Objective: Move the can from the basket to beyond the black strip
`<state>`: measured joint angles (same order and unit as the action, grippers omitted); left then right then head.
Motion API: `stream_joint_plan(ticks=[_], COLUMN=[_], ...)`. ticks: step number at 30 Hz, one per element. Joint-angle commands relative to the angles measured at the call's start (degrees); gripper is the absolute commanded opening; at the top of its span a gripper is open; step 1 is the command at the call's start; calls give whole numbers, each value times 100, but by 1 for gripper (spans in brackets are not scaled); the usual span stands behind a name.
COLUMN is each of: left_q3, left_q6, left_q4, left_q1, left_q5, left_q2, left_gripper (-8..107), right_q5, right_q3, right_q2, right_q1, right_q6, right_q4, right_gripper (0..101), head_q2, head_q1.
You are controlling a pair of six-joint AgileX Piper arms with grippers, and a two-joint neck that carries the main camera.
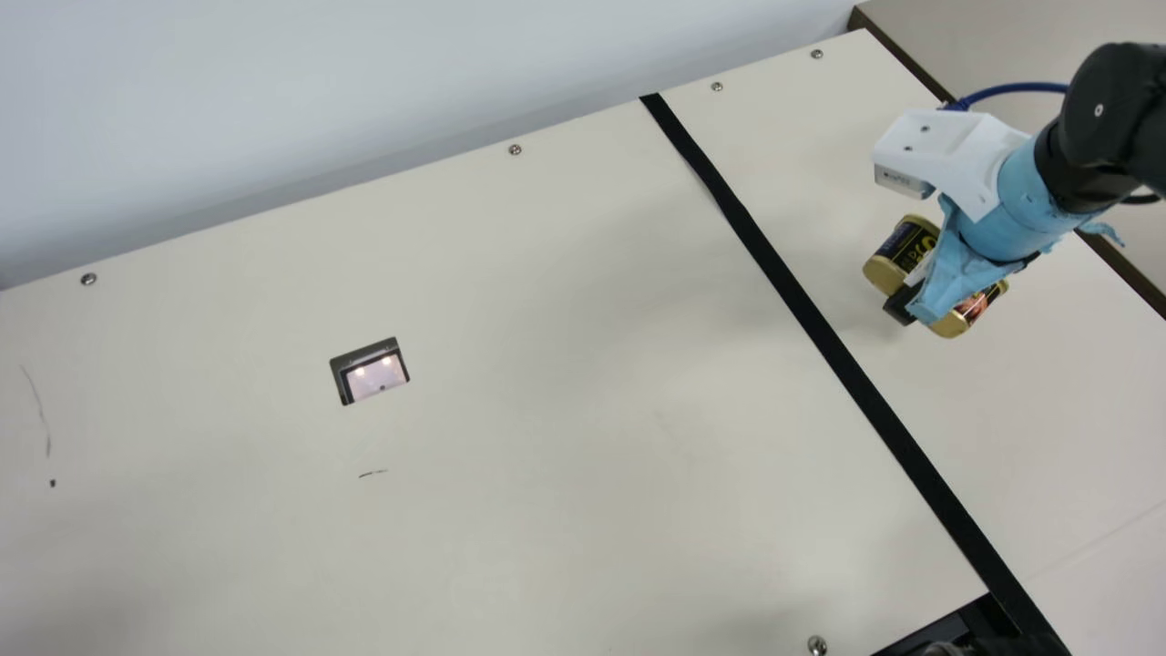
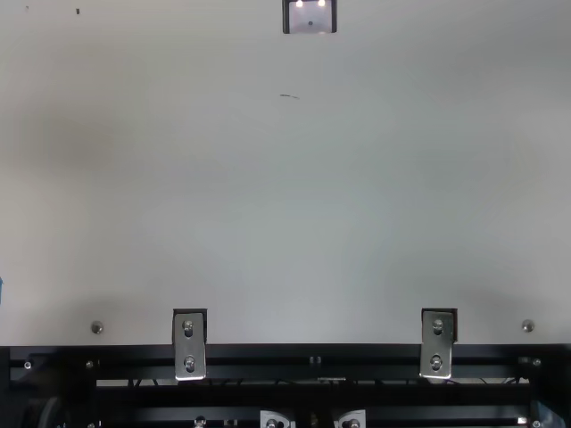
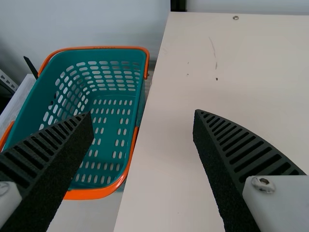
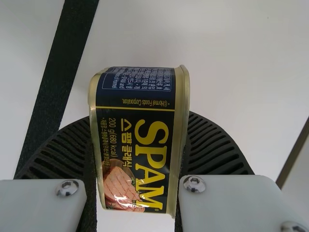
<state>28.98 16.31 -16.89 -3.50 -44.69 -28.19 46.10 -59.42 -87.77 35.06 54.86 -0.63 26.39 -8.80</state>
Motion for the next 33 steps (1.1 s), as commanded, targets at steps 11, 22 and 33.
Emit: stream_joint_plan(ticks=[11, 22, 33], left_q3=[0, 0, 0], left_q6=[0, 0, 0], left_q4=[0, 0, 0], left_q1=[0, 0, 0], left_q5=[0, 0, 0], left_q2=[0, 0, 0], left_gripper=[90, 90, 90], right_q5=[-217, -264, 18], right_q3=[227, 343, -154], right_q2=[-163, 4, 591], right_q1=[288, 230, -581], right_q6=[83, 219, 460], right_q4=[376, 731, 1883], right_gripper=[101, 101, 101], head_q2=[35, -61, -653], head_q1=[67, 69, 81])
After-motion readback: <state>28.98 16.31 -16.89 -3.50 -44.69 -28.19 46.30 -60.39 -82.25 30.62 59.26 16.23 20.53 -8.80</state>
